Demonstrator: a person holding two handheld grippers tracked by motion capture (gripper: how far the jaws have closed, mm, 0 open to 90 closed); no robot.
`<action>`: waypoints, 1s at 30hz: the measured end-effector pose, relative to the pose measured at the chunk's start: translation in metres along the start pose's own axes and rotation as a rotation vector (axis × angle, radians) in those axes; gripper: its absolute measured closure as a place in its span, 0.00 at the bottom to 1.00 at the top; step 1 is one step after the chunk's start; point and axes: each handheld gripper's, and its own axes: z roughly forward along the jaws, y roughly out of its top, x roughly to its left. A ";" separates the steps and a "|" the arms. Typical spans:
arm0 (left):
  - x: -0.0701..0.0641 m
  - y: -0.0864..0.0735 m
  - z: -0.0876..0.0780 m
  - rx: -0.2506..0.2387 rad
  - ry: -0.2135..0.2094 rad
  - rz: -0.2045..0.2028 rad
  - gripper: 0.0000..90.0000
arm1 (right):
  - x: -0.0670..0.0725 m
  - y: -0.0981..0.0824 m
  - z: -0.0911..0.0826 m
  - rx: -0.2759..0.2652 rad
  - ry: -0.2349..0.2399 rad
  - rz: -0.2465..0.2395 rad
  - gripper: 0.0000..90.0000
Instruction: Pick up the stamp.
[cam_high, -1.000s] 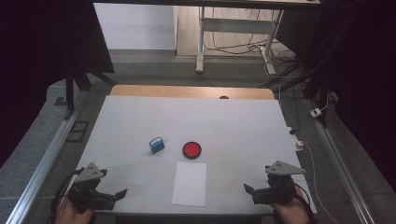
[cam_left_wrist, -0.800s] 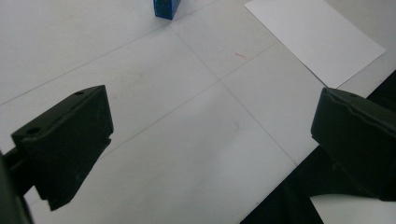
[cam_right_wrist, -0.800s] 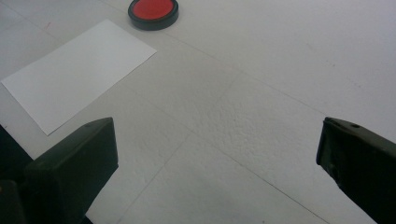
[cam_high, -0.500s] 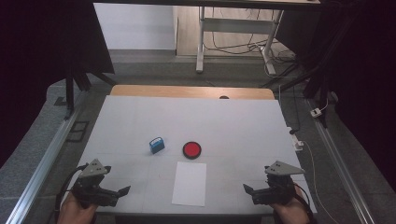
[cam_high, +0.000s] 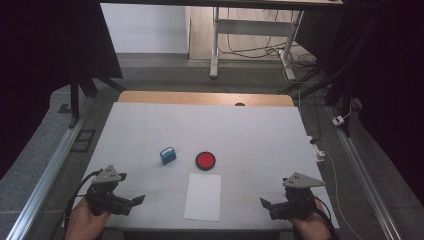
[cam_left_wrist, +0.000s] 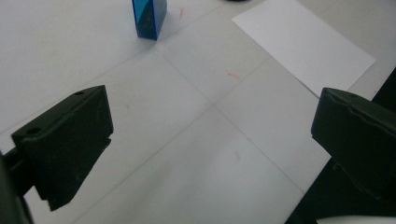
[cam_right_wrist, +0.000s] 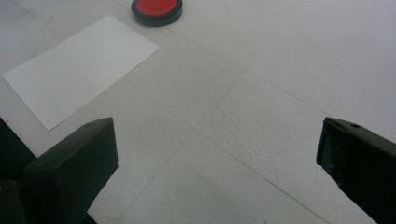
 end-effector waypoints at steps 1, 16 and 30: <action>0.001 0.001 0.001 -0.012 -0.011 0.004 0.00 | 0.000 0.000 0.000 0.000 0.000 0.000 0.00; 0.009 0.015 0.019 0.007 0.004 0.014 0.00 | 0.000 0.000 0.001 0.007 0.008 -0.002 0.00; 0.016 0.038 0.043 0.033 0.021 0.047 0.00 | 0.000 0.000 0.001 0.010 0.008 -0.003 0.00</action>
